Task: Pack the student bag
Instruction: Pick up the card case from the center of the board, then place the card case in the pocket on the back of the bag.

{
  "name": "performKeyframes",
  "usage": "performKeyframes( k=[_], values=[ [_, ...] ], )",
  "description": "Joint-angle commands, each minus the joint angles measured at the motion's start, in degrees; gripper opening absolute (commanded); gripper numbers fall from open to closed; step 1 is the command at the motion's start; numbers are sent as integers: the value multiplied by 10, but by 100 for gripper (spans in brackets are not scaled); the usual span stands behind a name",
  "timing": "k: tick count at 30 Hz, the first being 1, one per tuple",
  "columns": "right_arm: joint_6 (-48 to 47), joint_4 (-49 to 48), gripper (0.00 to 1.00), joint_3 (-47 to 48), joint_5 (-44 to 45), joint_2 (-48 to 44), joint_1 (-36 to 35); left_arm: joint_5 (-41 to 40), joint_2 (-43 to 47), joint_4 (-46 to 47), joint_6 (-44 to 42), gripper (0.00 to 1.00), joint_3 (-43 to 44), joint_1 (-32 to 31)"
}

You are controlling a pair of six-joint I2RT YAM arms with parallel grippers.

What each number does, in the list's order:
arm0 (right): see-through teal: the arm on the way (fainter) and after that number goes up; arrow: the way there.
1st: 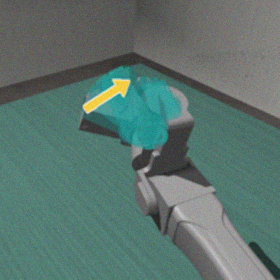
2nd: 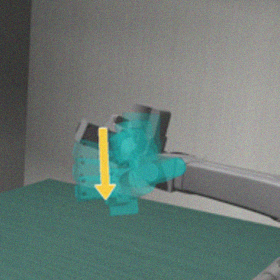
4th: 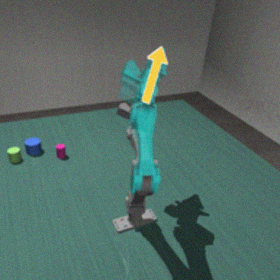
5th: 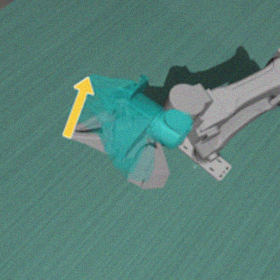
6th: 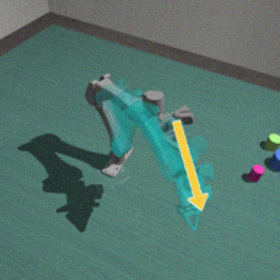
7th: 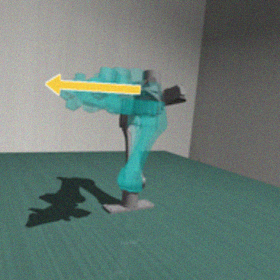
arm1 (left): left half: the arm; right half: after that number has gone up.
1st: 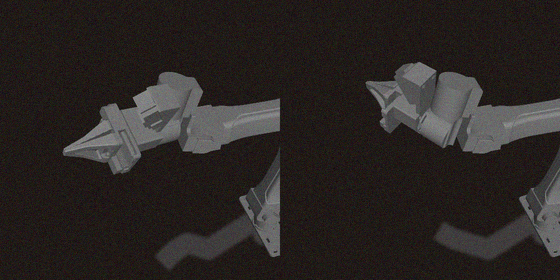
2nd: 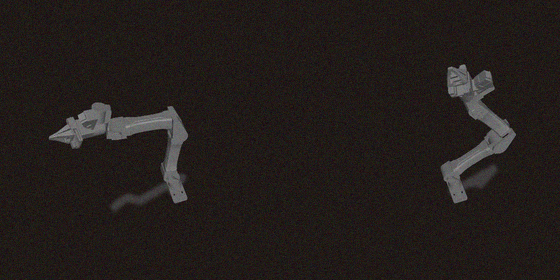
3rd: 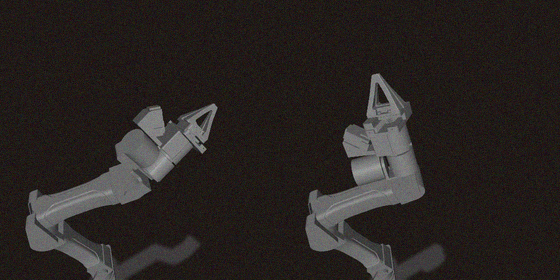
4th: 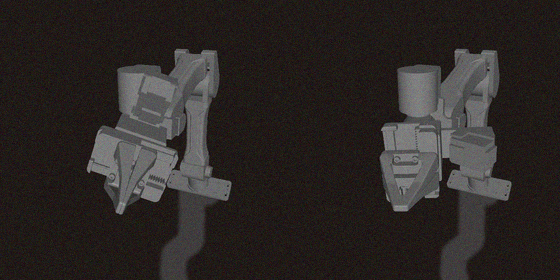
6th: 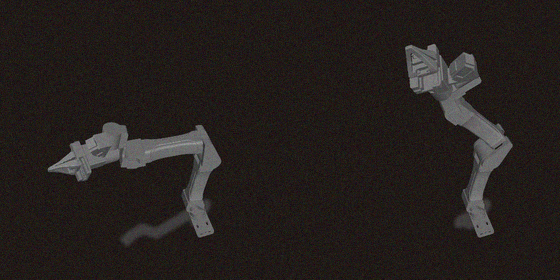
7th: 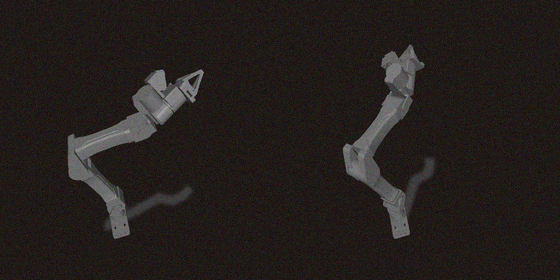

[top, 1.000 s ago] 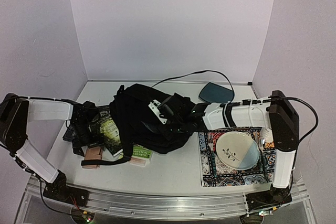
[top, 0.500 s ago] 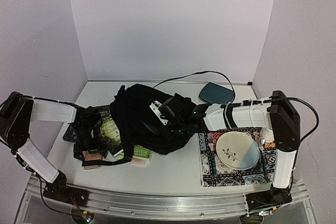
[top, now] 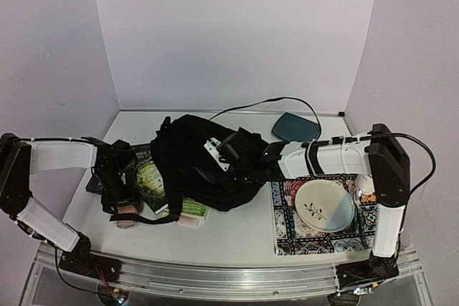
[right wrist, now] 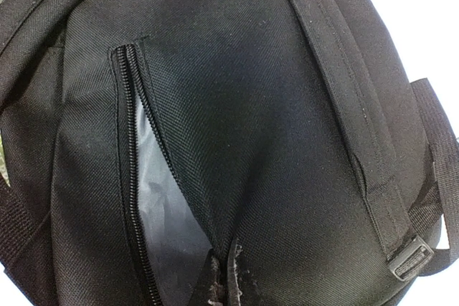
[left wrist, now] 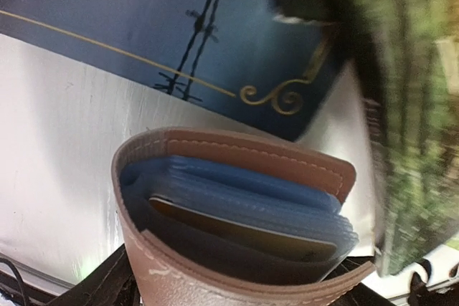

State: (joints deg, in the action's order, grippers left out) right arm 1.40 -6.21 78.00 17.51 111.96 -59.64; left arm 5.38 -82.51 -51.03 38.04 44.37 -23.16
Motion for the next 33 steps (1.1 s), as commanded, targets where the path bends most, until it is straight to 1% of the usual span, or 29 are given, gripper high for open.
performKeyframes(
  k=[1,6,14,16,19,21,26,33],
  values=[
    [-4,4,0,30,-15,-31,1,1,50,-14,7,74,55,-2],
    [-7,11,0,44,-25,-30,1,-34,75,-59,-6,75,140,-1],
    [-4,17,0,57,-33,-31,1,-101,52,-116,-51,76,289,-1],
    [-1,17,0,59,-34,-30,1,-100,41,-122,-60,76,320,0],
    [3,17,0,64,-33,-30,1,-60,24,-120,-66,76,352,-5],
    [7,17,0,67,-34,-30,1,-39,12,-118,-61,76,366,-24],
    [26,16,0,73,-39,-32,1,-14,-9,-96,-33,76,375,-96],
    [68,4,0,66,-53,-38,1,38,-38,9,3,76,326,-173]
  ],
)
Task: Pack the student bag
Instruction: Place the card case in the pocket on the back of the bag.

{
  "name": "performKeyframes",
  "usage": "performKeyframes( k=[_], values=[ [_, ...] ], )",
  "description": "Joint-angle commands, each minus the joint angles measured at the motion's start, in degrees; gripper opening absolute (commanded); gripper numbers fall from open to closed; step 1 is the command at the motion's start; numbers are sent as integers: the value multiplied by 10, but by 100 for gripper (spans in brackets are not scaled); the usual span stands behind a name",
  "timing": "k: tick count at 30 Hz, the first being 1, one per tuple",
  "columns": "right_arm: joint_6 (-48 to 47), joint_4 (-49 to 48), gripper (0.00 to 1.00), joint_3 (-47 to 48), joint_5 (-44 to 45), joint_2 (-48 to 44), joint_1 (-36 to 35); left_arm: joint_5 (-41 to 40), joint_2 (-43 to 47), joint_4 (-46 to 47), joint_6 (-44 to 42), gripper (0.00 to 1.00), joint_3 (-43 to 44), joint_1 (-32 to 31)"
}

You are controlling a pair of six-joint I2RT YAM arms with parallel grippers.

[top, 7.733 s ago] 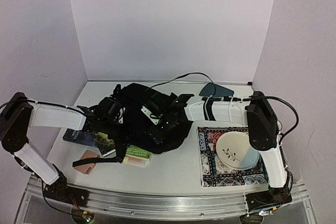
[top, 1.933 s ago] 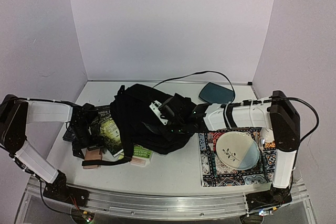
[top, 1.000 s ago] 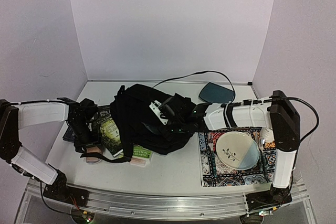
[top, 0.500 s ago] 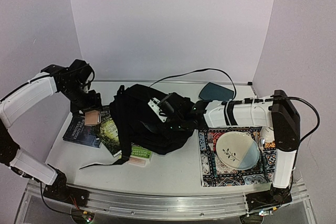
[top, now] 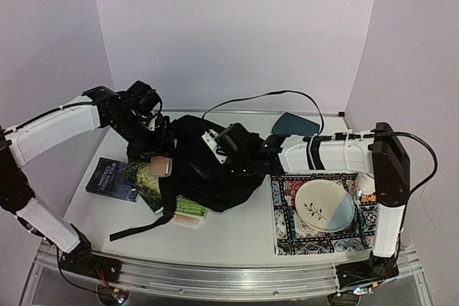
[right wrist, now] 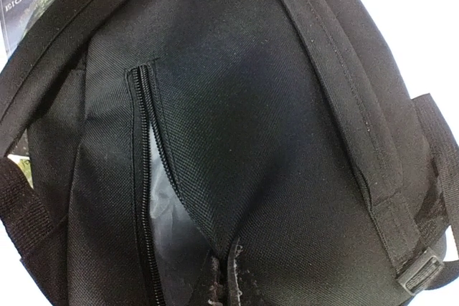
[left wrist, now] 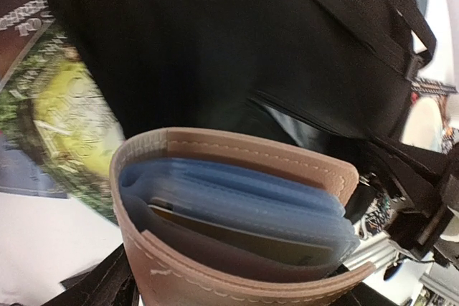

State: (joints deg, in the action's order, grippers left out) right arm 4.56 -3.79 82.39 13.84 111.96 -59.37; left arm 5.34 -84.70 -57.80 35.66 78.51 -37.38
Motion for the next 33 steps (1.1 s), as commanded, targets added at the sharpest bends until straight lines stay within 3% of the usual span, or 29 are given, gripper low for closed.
performKeyframes(
  k=[1,18,33],
  values=[
    [42,-26,0,19,-17,-39,-2,43,-25,90,30,76,-19,-38],
    [105,-106,0,-9,-43,-66,3,82,-126,132,3,76,-46,-54],
    [129,-138,0,-19,-126,-66,8,69,-193,118,-39,76,27,-67]
  ],
)
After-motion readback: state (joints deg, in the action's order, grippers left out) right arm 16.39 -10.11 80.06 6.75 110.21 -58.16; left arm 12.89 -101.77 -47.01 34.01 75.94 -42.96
